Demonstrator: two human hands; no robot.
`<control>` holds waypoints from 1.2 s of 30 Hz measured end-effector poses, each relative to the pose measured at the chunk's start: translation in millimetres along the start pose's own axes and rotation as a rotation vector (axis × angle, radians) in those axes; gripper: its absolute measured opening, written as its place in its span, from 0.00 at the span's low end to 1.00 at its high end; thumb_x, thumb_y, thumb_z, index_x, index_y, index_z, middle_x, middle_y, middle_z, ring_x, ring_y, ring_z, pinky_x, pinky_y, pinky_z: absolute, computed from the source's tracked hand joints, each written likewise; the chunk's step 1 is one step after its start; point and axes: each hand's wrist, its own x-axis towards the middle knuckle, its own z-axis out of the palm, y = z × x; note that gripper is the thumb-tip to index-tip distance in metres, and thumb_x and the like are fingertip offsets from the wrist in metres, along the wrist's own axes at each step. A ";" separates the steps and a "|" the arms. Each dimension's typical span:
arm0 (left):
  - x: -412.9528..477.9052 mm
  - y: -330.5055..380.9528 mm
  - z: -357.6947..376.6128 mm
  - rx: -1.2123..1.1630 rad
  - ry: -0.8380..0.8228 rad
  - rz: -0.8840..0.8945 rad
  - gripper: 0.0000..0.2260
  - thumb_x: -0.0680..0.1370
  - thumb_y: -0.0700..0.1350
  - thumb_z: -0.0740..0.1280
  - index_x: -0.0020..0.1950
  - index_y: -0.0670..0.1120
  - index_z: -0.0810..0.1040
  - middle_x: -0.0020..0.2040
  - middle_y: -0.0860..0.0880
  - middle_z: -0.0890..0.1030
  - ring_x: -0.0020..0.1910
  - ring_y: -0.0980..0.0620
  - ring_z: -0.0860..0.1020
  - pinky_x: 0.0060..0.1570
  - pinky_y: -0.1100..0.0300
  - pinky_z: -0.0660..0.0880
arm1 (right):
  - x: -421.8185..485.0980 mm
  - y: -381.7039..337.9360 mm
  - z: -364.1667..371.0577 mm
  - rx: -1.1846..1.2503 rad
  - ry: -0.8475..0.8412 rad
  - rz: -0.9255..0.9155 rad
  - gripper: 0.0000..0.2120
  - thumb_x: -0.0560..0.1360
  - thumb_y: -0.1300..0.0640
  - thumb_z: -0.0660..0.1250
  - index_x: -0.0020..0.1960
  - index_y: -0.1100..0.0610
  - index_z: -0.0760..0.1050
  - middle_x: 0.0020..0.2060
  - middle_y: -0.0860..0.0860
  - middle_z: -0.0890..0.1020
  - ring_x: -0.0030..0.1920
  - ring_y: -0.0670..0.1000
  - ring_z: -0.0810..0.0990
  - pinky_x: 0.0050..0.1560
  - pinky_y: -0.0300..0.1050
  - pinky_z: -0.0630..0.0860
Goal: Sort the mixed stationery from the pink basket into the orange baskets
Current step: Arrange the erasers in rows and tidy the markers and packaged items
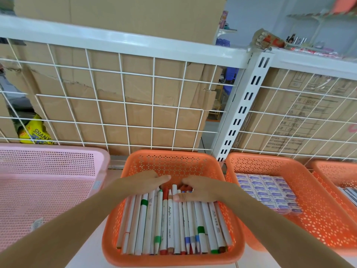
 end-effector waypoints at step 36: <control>-34.2 6.7 5.6 0.410 0.125 0.118 0.18 0.80 0.61 0.49 0.56 0.53 0.72 0.48 0.52 0.78 0.49 0.53 0.76 0.49 0.60 0.69 | -12.0 -3.5 2.7 -0.087 -0.023 -0.010 0.35 0.71 0.28 0.55 0.71 0.46 0.64 0.67 0.49 0.72 0.65 0.52 0.70 0.67 0.50 0.65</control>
